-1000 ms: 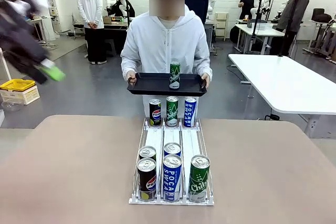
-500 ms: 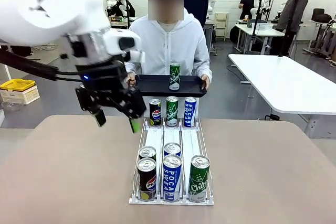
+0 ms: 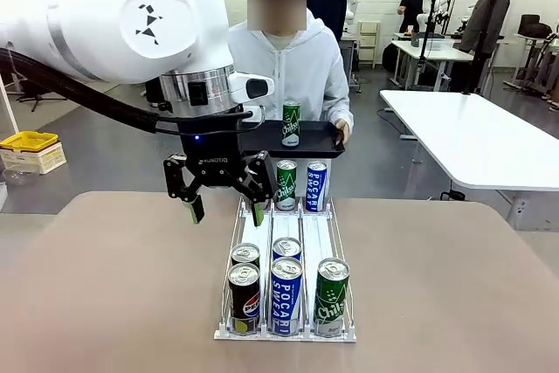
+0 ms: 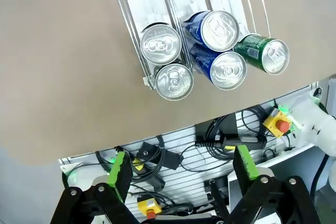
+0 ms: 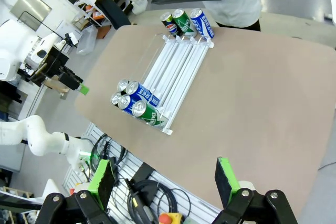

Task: Retrieve and hand over the desired beverage to the person.
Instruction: Pick up another can of the same type that the person held from the Automatic Can Dispenser.

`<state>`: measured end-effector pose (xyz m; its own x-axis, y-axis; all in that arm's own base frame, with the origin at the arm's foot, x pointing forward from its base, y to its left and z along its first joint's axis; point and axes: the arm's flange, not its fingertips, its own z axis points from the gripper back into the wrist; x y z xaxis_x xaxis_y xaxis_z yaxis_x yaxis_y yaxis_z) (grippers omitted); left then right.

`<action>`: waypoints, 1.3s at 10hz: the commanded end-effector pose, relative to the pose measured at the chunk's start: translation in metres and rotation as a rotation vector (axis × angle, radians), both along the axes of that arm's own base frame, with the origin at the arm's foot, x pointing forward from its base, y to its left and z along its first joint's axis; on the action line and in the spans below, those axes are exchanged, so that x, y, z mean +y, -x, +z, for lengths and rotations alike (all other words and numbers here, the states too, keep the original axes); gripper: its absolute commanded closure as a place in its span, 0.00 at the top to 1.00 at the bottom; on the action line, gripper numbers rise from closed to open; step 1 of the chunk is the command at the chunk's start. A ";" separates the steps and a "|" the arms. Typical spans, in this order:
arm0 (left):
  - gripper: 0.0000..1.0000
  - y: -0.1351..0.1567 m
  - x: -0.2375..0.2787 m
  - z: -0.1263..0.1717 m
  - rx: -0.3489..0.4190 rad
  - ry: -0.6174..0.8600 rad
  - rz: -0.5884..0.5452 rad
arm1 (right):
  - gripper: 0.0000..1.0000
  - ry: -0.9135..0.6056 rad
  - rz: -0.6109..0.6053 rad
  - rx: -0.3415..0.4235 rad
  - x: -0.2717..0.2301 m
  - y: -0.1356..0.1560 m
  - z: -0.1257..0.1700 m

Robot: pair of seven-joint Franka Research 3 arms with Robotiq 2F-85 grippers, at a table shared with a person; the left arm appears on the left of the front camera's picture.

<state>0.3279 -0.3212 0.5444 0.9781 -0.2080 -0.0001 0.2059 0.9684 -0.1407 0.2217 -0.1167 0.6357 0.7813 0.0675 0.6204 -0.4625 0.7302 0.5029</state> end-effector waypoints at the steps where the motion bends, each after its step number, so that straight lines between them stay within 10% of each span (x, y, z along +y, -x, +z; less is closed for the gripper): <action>1: 1.00 0.015 0.002 0.005 -0.032 -0.013 -0.018 | 1.00 -0.013 0.021 -0.013 -0.001 -0.002 -0.001; 13: 1.00 0.015 0.002 0.005 -0.032 -0.013 -0.018 | 1.00 -0.013 0.021 -0.013 -0.001 -0.002 -0.001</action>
<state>0.3158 -0.3228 0.5505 0.9743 -0.2247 0.0165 0.2247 0.9643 -0.1399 0.2217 -0.1167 0.6357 0.7808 0.0685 0.6211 -0.4635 0.7301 0.5021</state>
